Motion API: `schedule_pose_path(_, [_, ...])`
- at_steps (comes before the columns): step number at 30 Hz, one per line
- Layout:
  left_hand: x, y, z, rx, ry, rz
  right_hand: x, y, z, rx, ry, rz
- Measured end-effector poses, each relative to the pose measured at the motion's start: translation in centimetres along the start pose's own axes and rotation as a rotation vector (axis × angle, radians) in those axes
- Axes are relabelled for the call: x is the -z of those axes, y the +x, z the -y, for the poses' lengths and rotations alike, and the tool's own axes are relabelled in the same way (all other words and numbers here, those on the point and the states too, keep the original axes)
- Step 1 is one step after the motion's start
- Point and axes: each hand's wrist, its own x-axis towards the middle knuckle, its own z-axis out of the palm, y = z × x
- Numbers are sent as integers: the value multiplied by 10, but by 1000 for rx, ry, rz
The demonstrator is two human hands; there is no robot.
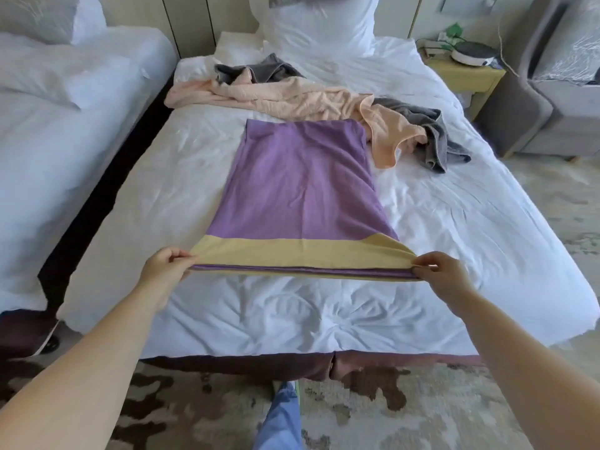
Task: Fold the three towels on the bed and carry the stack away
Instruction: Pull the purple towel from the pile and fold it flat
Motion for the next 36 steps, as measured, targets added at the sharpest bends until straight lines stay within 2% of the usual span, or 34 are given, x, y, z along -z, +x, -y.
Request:
schedule_pose_path(3, [6,-20,56,17,97,33,-15,-21,-42,18,-57,-9])
schedule_pose_path(7, [4,-34,118,44,131,-6,-37,-37,-97,9,-144,11])
schedule_pose_path(14, [-17,-22,166,18,226,-95,-71,-34,-145,71,-199,31])
schedule_pose_path(17, [-22,-15,174,52,88,-137,-75,-33,-153,111,-195,36])
schedule_pose_path(20, [-19,-11,176,177,-126,-114,-75,-37,-158,173,-210,-43])
schedule_pose_path(23, [-13,-12,179,201,-189,-119,-75,-43,-160,190,-182,-114])
schedule_pose_path(27, [-22,-17,186,163,-7,-151,-82,-41,-172,156,-213,-108])
schedule_pose_path(30, [-37,-17,178,171,309,-187,-89,-25,-174,44,-314,20])
schedule_pose_path(32, [-46,-17,160,195,470,-284,-89,-14,-167,-42,-408,48])
schedule_pose_path(33, [-49,-17,149,187,511,-344,-87,-9,-159,-58,-421,6])
schedule_pose_path(34, [-53,-16,137,117,552,-399,-86,-1,-148,-38,-417,-60])
schedule_pose_path(36, [-63,-13,113,-182,646,-429,-86,9,-121,84,-392,-169])
